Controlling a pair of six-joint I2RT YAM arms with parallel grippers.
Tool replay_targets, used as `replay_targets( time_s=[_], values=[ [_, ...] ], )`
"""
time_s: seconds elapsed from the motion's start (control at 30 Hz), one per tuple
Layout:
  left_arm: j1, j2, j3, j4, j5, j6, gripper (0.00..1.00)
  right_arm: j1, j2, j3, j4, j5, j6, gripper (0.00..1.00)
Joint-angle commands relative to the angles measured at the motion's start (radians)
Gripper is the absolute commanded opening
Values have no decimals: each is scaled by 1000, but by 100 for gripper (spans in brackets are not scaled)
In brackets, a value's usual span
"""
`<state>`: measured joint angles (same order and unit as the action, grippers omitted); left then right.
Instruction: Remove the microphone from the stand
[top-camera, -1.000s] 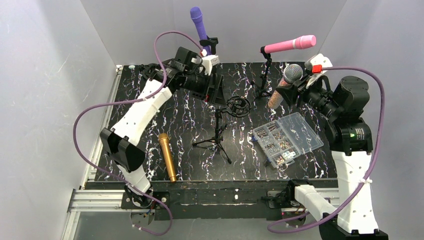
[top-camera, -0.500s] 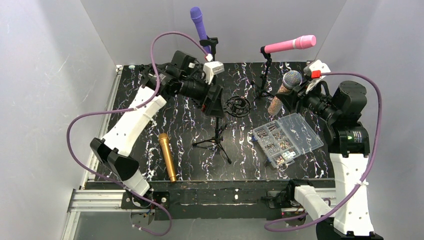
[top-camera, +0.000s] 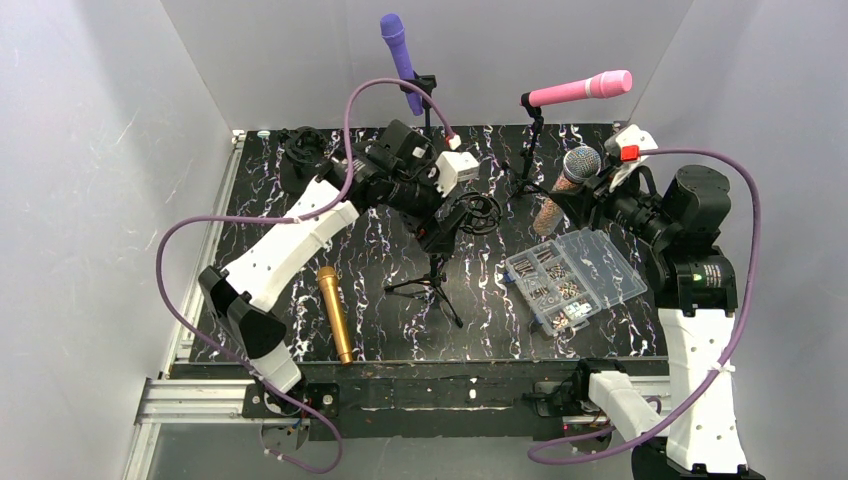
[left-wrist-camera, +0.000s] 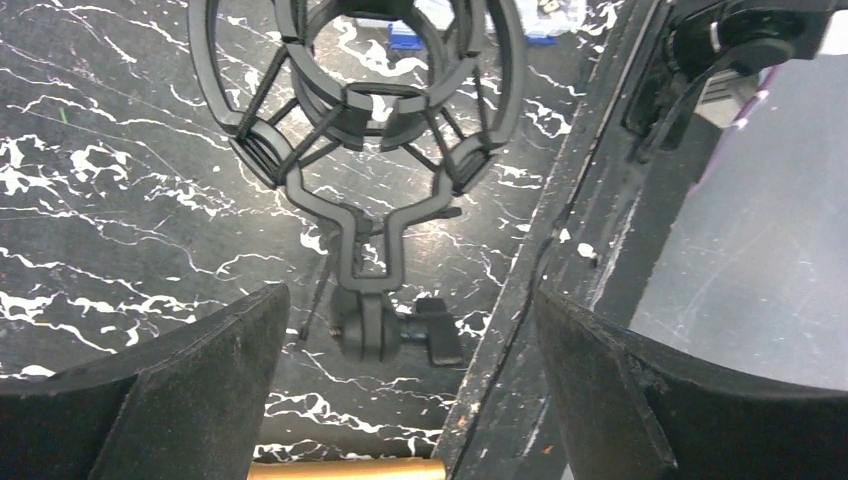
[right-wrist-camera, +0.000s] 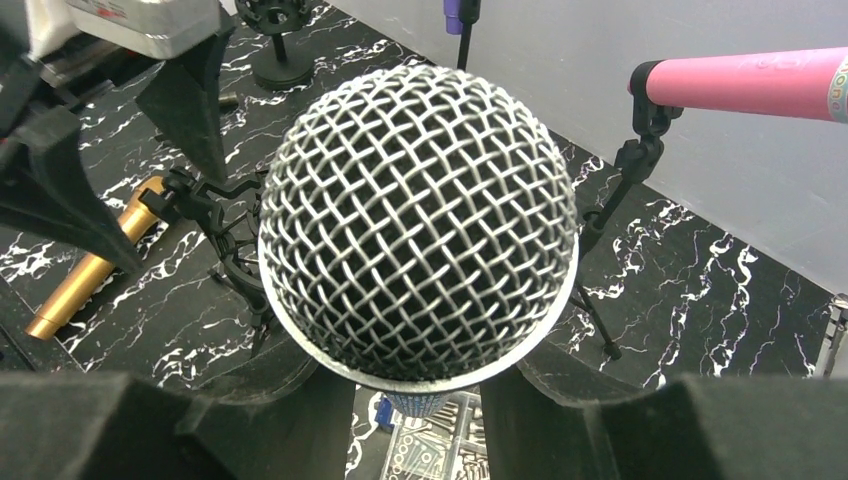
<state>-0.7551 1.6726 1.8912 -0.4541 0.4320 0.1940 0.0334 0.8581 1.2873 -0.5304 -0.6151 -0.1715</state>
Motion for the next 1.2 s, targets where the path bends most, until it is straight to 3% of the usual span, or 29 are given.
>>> replay_targets(
  time_s=[0.0, 0.37, 0.5, 0.67, 0.97, 1.17],
  values=[
    [-4, 24, -12, -54, -30, 42, 88, -3, -15, 4, 39, -27, 3, 1],
    [-6, 53, -20, -29, -23, 7, 54, -5, -25, -18, 46, -32, 5, 1],
    [-6, 49, -18, -28, -14, 8, 34, -8, -29, -22, 46, -31, 7, 1],
    [-6, 49, 7, -24, -34, -7, 1, -10, -32, -24, 49, -37, 11, 1],
    [-2, 18, 66, -14, -158, 38, 0, -11, -39, -25, 46, -34, 10, 1],
    [68, -18, 82, 30, -217, 11, 0, -11, -35, -18, 46, -41, 13, 1]
  ],
)
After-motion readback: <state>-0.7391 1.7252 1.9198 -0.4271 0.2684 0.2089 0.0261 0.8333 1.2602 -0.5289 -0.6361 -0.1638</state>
